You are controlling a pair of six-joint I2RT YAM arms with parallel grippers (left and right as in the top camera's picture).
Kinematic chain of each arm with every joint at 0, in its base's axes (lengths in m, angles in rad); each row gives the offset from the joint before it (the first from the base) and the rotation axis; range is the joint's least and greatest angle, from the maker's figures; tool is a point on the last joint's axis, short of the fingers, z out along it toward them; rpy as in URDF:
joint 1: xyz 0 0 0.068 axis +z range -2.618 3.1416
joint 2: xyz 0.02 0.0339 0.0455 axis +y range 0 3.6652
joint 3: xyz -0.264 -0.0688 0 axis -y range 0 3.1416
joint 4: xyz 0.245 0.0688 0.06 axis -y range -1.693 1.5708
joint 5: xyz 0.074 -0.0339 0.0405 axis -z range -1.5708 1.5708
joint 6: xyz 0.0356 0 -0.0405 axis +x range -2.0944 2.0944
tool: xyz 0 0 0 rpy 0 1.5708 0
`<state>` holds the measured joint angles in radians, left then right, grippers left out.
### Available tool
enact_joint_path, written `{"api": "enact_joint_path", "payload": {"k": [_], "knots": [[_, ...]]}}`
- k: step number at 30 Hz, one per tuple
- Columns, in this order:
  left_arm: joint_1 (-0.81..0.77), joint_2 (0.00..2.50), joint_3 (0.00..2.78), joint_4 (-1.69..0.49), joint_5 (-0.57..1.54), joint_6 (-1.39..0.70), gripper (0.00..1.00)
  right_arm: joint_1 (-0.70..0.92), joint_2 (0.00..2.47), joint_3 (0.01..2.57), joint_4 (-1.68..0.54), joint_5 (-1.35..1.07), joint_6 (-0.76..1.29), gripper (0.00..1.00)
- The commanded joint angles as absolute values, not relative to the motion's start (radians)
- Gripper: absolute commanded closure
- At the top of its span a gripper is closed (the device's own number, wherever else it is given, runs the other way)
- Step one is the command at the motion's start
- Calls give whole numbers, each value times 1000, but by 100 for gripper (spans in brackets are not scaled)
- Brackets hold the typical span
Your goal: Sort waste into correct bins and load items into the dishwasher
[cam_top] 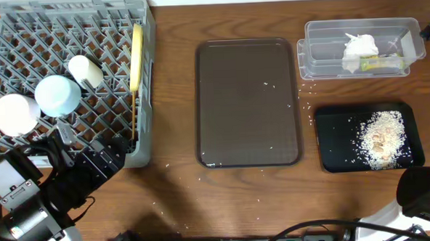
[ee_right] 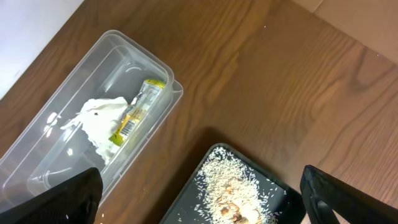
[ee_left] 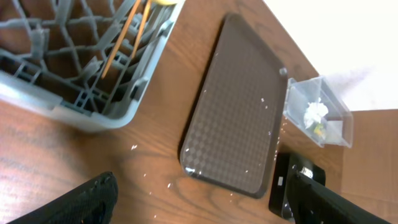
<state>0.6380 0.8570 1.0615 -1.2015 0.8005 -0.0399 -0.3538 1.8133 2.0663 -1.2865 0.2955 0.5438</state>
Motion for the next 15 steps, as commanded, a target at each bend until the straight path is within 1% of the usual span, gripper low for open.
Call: {"api": "enact_joint_path", "payload": {"k": [1, 5, 8, 10, 12, 15], "knots": [[640, 855, 1056, -1232, 759, -27, 12, -354, 1818, 2064, -1287, 306, 534, 1], [640, 857, 1056, -1219, 746, -21, 12, -354, 1818, 2064, -1287, 303, 534, 1], [580, 861, 1044, -1226, 720, 187, 12, -354, 1818, 2064, -1287, 303, 534, 1], [510, 861, 1026, -1225, 720, 313, 12, -354, 1818, 2064, -1287, 303, 534, 1], [430, 861, 1007, -1205, 719, 390, 11, -354, 1818, 2064, -1287, 303, 534, 1], [276, 861, 954, -1108, 665, 426, 11, -354, 1818, 2064, -1287, 303, 534, 1]]}}
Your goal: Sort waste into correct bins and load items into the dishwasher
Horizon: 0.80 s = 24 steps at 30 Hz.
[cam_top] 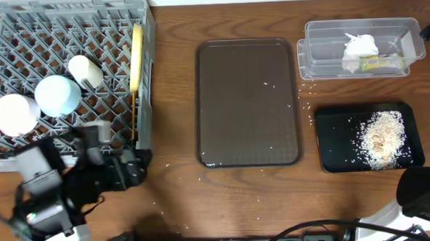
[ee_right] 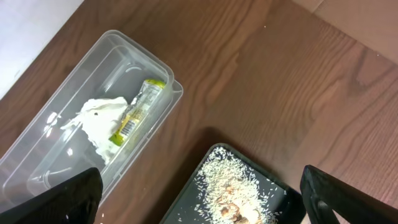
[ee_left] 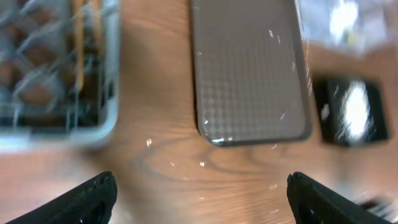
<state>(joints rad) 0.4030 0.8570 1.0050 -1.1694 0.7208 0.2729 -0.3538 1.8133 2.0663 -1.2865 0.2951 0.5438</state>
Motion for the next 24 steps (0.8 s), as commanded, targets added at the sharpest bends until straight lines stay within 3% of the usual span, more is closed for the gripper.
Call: {"api": "enact_joint_path", "payload": {"k": [1, 5, 10, 17, 24], "knots": [[215, 861, 928, -1058, 635, 426, 11, -354, 1818, 2064, -1287, 303, 534, 1], [14, 861, 822, -867, 530, 426, 11, -354, 1818, 2064, -1287, 303, 534, 1], [-130, 862, 717, -686, 446, 425, 11, -354, 1818, 2064, -1287, 303, 534, 1], [-146, 847, 596, -538, 402, 331, 11, -354, 1818, 2064, -1287, 303, 534, 1], [-146, 737, 352, -185, 402, 316, 11, -354, 1818, 2064, -1287, 303, 534, 1]]}}
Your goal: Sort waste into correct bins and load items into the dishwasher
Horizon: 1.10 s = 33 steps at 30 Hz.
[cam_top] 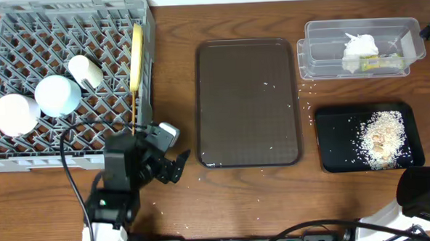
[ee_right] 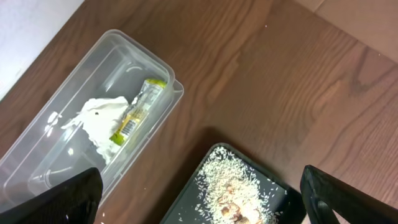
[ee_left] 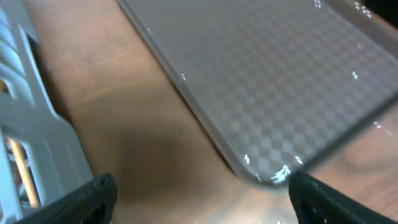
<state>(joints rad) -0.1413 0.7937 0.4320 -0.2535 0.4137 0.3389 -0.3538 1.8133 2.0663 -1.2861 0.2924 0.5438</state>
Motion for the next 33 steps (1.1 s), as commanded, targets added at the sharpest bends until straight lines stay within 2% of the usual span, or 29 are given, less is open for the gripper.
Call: {"api": "enact_joint_path", "payload": {"k": [1, 6, 11, 15, 22, 30, 33], "knots": [[-146, 714, 314, -139, 402, 316, 11, -354, 1818, 2064, -1287, 303, 534, 1], [-146, 617, 163, 49, 394, 300, 11, -354, 1818, 2064, -1287, 303, 534, 1], [-146, 545, 69, 154, 266, 126, 11, -354, 1818, 2064, -1287, 303, 534, 1], [-146, 491, 6, 241, 238, 125, 11, -354, 1818, 2064, -1287, 303, 534, 1], [-147, 409, 4, 216, 187, 125, 10, -354, 1818, 2064, -1287, 303, 534, 1], [-141, 155, 4, -58, 138, 125, 10, -354, 1818, 2064, -1287, 303, 534, 1], [-131, 118, 4, -59, 137, 125, 10, -354, 1818, 2064, -1287, 303, 534, 1]]}}
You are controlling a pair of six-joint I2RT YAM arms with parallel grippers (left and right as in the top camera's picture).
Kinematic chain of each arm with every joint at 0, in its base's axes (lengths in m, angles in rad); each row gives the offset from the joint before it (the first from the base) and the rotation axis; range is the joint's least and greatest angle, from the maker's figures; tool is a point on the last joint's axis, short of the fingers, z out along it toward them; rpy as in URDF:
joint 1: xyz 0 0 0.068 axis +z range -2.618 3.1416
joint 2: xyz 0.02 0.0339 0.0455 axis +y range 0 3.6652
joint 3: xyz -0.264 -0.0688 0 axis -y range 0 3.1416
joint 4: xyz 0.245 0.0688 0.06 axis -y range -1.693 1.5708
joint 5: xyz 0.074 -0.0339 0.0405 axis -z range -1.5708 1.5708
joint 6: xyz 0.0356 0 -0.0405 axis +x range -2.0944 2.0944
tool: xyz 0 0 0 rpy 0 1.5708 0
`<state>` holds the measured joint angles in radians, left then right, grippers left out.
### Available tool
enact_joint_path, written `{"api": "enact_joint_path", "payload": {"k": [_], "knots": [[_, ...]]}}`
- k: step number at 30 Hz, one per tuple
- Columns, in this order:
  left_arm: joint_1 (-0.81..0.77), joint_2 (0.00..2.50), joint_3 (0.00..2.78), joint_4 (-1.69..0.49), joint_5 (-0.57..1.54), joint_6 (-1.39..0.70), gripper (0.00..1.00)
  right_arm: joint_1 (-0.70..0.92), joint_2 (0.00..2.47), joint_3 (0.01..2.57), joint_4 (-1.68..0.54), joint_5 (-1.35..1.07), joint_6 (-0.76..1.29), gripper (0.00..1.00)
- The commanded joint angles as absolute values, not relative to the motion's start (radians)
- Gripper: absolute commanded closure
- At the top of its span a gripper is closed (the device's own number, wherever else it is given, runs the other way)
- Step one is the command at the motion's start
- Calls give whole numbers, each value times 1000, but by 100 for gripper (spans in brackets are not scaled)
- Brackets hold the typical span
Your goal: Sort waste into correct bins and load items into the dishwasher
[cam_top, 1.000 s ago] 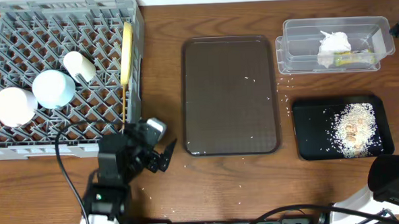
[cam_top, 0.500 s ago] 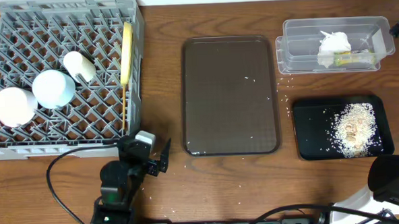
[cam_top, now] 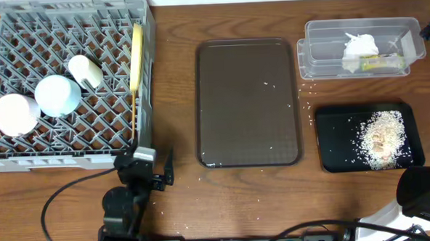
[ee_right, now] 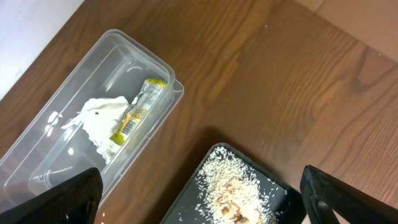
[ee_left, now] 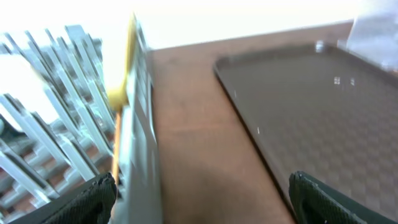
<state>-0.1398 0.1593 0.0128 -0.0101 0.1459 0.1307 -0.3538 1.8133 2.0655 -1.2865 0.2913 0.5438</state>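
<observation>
The grey dish rack [cam_top: 65, 25] at the left holds a white cup [cam_top: 15, 115], a light blue cup [cam_top: 57, 95], a cream cup [cam_top: 85, 70], a yellow utensil [cam_top: 135, 48] and chopsticks. The brown tray [cam_top: 247, 102] lies bare in the middle. My left gripper [cam_top: 155, 170] sits low at the rack's front right corner, open [ee_left: 202, 205] and holding nothing, facing the gap between rack [ee_left: 62, 124] and tray [ee_left: 323, 118]. My right gripper [ee_right: 199, 199] hangs open and high over the clear bin [ee_right: 37, 168] and black tray [ee_right: 242, 186].
The clear bin [cam_top: 314, 51] at the back right holds a white tissue [cam_top: 359, 47] and a yellow-green wrapper [cam_top: 380, 64]. The black tray [cam_top: 333, 155] carries rice and food scraps. Loose rice grains dot the wooden table [cam_top: 204, 201].
My left gripper has left the tray's front left corner. It now sits lower and further left by the rack's front corner, facing the far edge. The right gripper has not moved.
My left gripper stood open at the rack's front right corner, looking across the tray. Then it was further right along the rack's front. Then it was close to the tray's front left corner, and now low beside the rack. It held nothing throughout, and the right arm stayed still.
</observation>
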Motion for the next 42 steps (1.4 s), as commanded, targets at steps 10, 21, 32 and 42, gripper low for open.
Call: {"api": "enact_joint_path", "payload": {"k": [10, 21, 32, 42], "knots": [[-78, 47, 4, -67, 76, 125, 10, -354, 1818, 2064, -1287, 303, 534, 1], [-46, 1, 4, -74, 7, 121, 10, -354, 1818, 2064, -1287, 303, 534, 1], [-41, 4, 4, -73, 7, 121, 10, -354, 1818, 2064, -1287, 303, 534, 1], [-41, 6, 4, -73, 7, 121, 10, -354, 1818, 2064, -1287, 303, 534, 1]]}}
